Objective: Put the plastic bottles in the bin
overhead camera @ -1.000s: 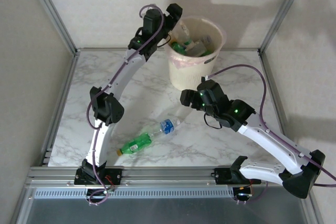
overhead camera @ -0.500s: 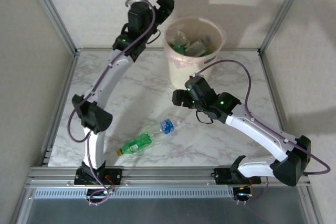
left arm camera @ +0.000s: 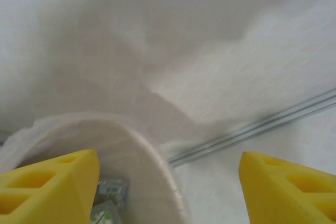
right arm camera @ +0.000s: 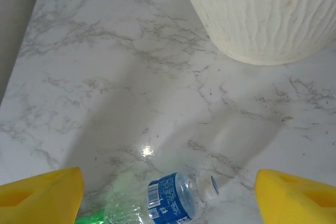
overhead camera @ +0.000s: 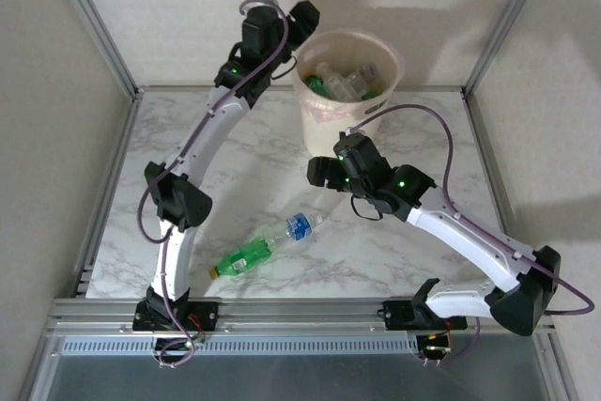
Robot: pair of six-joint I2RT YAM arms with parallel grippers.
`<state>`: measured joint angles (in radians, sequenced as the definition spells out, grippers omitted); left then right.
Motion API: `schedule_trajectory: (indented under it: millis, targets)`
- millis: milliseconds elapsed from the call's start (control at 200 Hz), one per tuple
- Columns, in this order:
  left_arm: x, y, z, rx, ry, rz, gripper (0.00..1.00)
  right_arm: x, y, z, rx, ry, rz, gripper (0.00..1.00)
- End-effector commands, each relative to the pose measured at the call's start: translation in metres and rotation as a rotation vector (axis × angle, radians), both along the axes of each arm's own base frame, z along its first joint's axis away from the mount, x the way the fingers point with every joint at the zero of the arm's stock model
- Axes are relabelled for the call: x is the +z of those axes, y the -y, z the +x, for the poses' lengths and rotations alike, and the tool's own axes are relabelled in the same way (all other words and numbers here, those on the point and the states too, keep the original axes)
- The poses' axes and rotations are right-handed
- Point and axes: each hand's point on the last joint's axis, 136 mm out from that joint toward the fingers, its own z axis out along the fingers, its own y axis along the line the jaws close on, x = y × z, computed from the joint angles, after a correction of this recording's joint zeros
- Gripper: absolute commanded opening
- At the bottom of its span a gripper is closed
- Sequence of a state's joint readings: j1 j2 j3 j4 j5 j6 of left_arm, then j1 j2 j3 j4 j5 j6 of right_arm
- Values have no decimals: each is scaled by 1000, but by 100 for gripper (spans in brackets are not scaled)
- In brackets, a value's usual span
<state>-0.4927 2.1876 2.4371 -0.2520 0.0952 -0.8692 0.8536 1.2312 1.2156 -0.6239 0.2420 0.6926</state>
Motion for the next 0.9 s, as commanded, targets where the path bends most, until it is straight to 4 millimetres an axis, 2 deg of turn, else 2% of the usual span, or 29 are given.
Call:
schedule_trajectory:
  millis: [0, 155, 295, 320, 400, 521, 646, 896]
  targets:
    - [13, 16, -17, -83, 3, -9, 68, -6, 12, -9, -17, -13, -32, 85]
    - [23, -12, -38, -10, 18, 114, 69, -29, 9, -12, -4, -81, -68, 88]
    - [43, -55, -75, 89, 74, 238, 73, -50, -7, -11, 7, -163, -57, 92]
    - [38, -62, -82, 103, 70, 273, 75, -55, -10, -11, 9, -182, -54, 92]
    - [42, -87, -108, 143, 100, 354, 80, -70, -20, -15, 9, -240, -37, 92]
    - [26, -118, -142, 172, 107, 451, 88, -93, -34, -22, 5, -311, -45, 93]
    - [0, -138, -171, 163, 94, 514, 90, -115, -39, -27, -42, -387, -92, 94]
    - [-58, -161, -198, 156, -25, 597, 92, -143, -51, -39, -99, -557, -110, 95]
